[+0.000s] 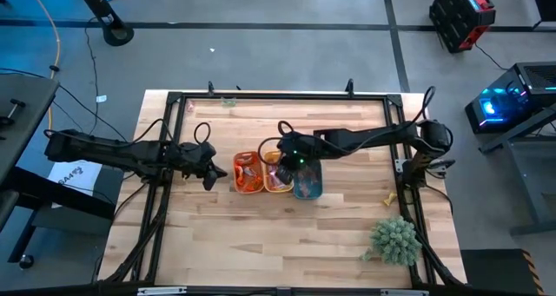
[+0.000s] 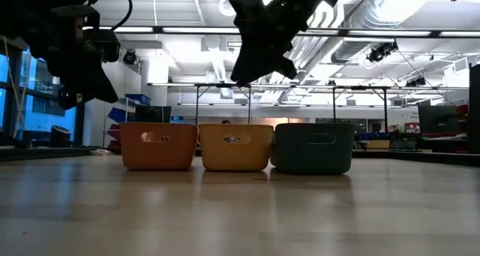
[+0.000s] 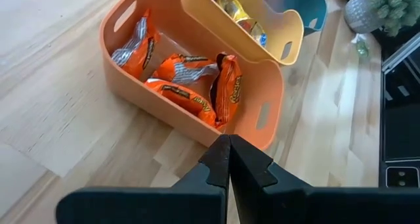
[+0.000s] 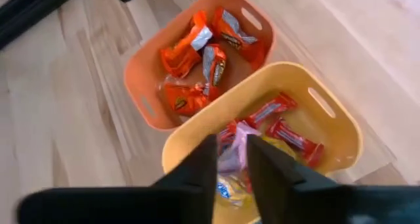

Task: Sort candy
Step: Put the purple candy into the yellow bin, then put the green gummy into the blue bin

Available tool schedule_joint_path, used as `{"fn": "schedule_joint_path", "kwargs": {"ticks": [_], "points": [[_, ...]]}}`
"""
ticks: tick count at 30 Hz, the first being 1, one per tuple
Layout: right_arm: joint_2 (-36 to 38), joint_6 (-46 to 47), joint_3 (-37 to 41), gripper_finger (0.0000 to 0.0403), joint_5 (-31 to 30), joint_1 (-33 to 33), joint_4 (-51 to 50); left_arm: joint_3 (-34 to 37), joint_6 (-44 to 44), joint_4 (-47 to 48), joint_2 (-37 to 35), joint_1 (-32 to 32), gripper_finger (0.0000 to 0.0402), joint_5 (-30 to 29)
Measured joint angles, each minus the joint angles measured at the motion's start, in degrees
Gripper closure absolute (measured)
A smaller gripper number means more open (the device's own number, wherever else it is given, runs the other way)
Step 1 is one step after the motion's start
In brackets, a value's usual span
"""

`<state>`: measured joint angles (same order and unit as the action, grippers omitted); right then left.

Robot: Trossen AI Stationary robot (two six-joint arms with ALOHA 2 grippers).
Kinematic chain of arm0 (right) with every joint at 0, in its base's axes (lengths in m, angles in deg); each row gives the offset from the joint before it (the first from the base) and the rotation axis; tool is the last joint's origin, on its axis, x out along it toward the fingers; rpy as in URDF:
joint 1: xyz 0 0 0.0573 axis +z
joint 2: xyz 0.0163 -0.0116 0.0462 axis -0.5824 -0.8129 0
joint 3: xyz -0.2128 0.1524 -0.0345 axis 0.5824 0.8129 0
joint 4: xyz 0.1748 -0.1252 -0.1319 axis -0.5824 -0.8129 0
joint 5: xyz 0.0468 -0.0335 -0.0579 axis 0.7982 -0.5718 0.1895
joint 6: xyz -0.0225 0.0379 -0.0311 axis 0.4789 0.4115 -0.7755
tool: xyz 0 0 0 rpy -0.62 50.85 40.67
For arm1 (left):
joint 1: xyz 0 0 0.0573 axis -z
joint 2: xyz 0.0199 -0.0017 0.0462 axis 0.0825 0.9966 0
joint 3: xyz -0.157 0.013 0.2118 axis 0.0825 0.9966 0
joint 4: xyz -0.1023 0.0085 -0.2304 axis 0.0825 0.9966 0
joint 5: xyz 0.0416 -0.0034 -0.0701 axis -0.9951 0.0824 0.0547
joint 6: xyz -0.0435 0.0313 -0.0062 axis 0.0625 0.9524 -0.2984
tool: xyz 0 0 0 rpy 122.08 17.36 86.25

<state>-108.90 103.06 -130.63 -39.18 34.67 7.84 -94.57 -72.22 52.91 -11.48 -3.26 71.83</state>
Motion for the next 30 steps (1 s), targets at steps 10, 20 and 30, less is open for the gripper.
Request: {"fn": "schedule_joint_path", "kwargs": {"ticks": [10, 20, 30], "points": [[2.12, 0.01, -0.24, 0.0195, 15.75, -1.12, -4.48, 0.0, 0.04, 0.24, -0.04, 0.0, 0.0401, -0.2], [1.14, -0.19, -0.07, 0.0191, 24.14, 19.37, -31.73, 0.0, 0.04, 0.67, -0.04, 0.0, 0.0401, -1.7], [-7.56, 0.34, -0.07, 0.0192, 29.15, 34.38, -34.27, 0.04, 0.02, 0.97, -0.04, 0.0, 0.0401, -2.44]]}}
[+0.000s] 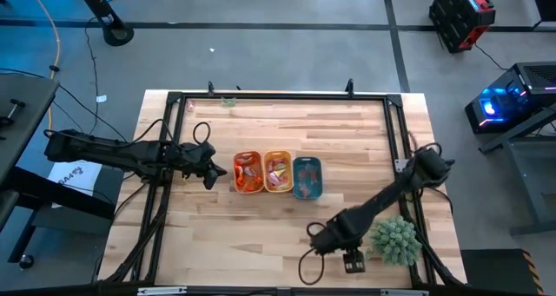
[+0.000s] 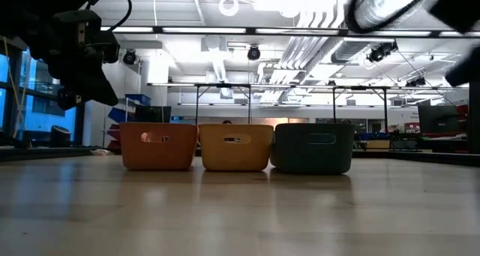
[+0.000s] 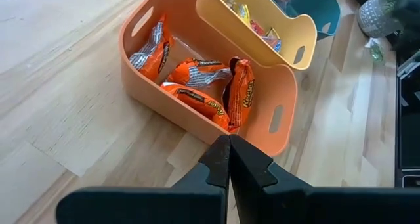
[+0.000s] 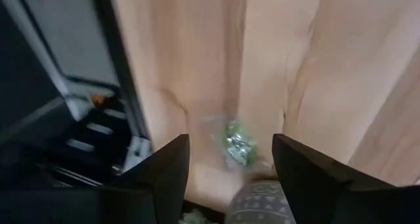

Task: Sort candy
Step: Put the green gummy into the blue bin

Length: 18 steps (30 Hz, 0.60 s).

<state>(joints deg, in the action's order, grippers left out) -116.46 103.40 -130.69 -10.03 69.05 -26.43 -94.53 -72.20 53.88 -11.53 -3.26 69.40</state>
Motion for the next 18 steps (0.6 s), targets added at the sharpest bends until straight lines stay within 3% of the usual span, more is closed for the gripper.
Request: {"fn": "schedule_joint_path", "kwargs": {"ticks": [6, 15, 18], "points": [[-7.24, -6.01, 0.02, 0.0192, 3.31, 2.56, -2.02, 0.0, 0.0, 0.03, 0.0, 0.0, 0.0401, -0.05], [-13.35, -7.2, -0.32, 0.0193, 4.0, 4.87, -3.94, 0.0, -1.53, 0.01, 0.0, 0.0, 0.0401, -0.1], [-13.67, -7.44, -0.3, 0.0216, 2.15, 5.14, -3.98, 0.0, -1.51, 0.01, 0.0, 0.0, 0.0401, -0.37]]}}
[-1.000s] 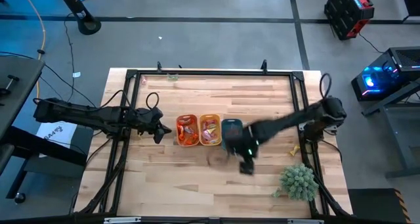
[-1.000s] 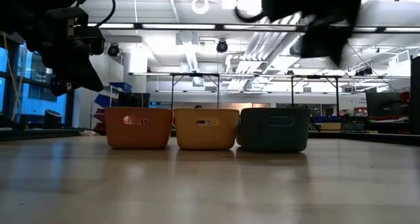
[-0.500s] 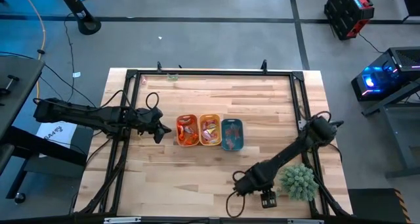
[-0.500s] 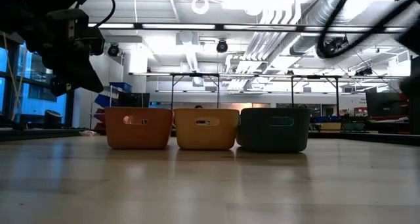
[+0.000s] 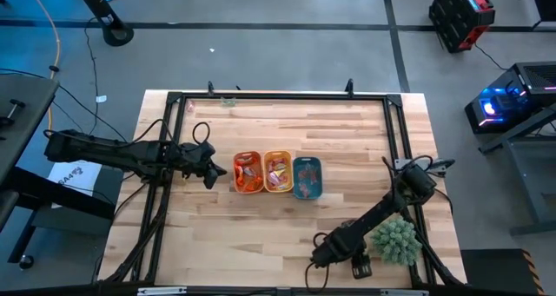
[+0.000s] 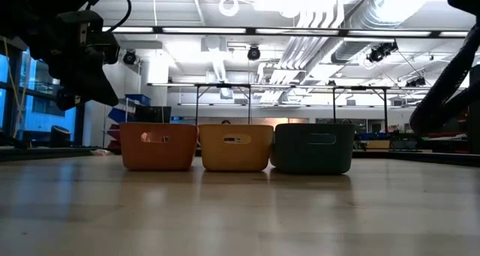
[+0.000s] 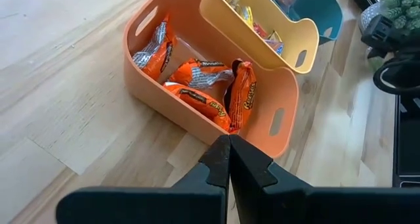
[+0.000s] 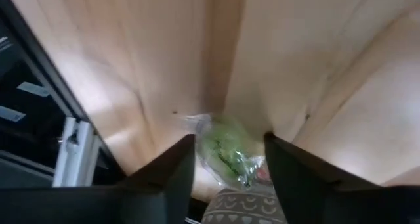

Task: Sort candy
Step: Put the green gummy into the blue bin

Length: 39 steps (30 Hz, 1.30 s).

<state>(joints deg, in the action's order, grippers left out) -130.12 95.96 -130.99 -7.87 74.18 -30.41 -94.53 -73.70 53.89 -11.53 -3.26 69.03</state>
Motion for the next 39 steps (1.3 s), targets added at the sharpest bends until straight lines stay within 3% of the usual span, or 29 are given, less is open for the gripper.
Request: {"fn": "schedule_joint_path", "kwargs": {"ticks": [7, 13, 18, 24, 28, 32, 35, 39], "points": [[-0.08, -2.32, 0.16, 0.0385, -5.81, -0.79, -0.73, -0.51, 0.1, 0.11, -0.67, 0.0, 0.0401, 0.14], [2.77, -7.38, -0.06, 0.0395, -11.59, -4.35, -1.06, -4.63, 6.18, 2.09, -2.59, 0.0, 0.0401, 0.72], [10.02, -10.29, -0.04, 0.0399, -29.44, -10.48, -1.75, -9.2, 11.14, 6.2, -3.61, 0.02, 0.0401, -1.51], [21.72, -9.03, -1.87, 0.0401, -40.83, -21.7, -3.52, -14.62, 15.54, 8.22, -3.89, 0.0, 0.0401, -5.35], [27.44, -6.03, -1.37, 0.0402, -38.94, -28.86, 5.34, -17.92, 20.44, 8.39, -3.86, -0.16, 0.0401, -10.46], [27.35, -1.86, 0.28, 0.0399, -35.19, -34.46, 11.05, -21.19, 23.22, 8.52, -3.21, -3.08, 0.0401, -18.49], [26.53, 0.4, 1.4, 0.0386, -33.74, -36.09, 13.39, -23.81, 25.45, 9.45, -1.91, -6.85, 0.0392, -19.14], [24.89, 1.42, 1.63, 0.0345, -32.4, -37.02, 13.59, -26.03, 26.92, 11.55, 1.63, -11.55, 0.0361, -15.8]]}}
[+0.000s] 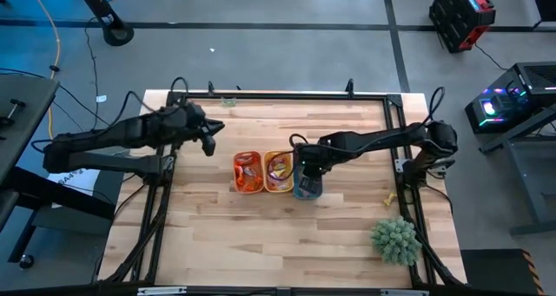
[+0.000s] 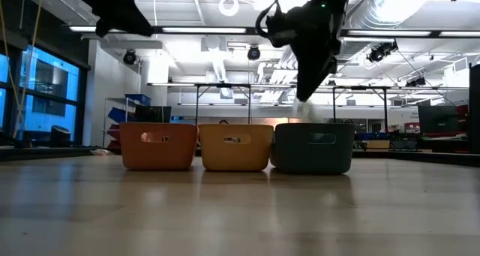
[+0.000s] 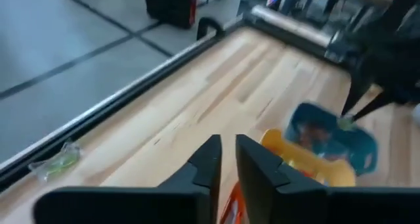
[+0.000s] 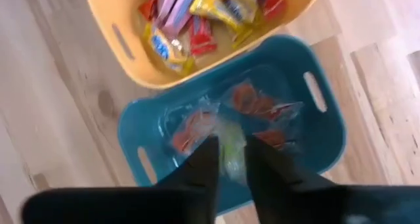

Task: Sort candy
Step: Put the green gummy into the blue bin

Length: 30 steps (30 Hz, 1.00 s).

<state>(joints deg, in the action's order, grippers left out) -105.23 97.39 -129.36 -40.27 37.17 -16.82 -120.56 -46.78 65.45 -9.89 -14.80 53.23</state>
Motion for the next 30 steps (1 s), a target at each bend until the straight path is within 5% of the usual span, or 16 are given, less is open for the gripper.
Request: {"fn": "schedule_joint_path", "kwargs": {"ticks": [11, 21, 30], "points": [[-0.19, 2.77, -0.82, 0.0203, -0.93, -1.85, 1.71, -4.71, 5.35, 1.9, 15.01, -16.15, 0.0244, 3.94], [-0.1, 2.81, -7.65, 0.0192, 2.97, -2.12, 1.79, -21.63, 15.68, 12.49, 44.03, -38.73, 0.0182, 13.04], [-0.04, 2.73, -14.85, 0.0192, 1.07, -0.62, 2.09, -32.07, 22.57, 16.37, 62.67, -40.91, 0.0179, 10.58]]}}
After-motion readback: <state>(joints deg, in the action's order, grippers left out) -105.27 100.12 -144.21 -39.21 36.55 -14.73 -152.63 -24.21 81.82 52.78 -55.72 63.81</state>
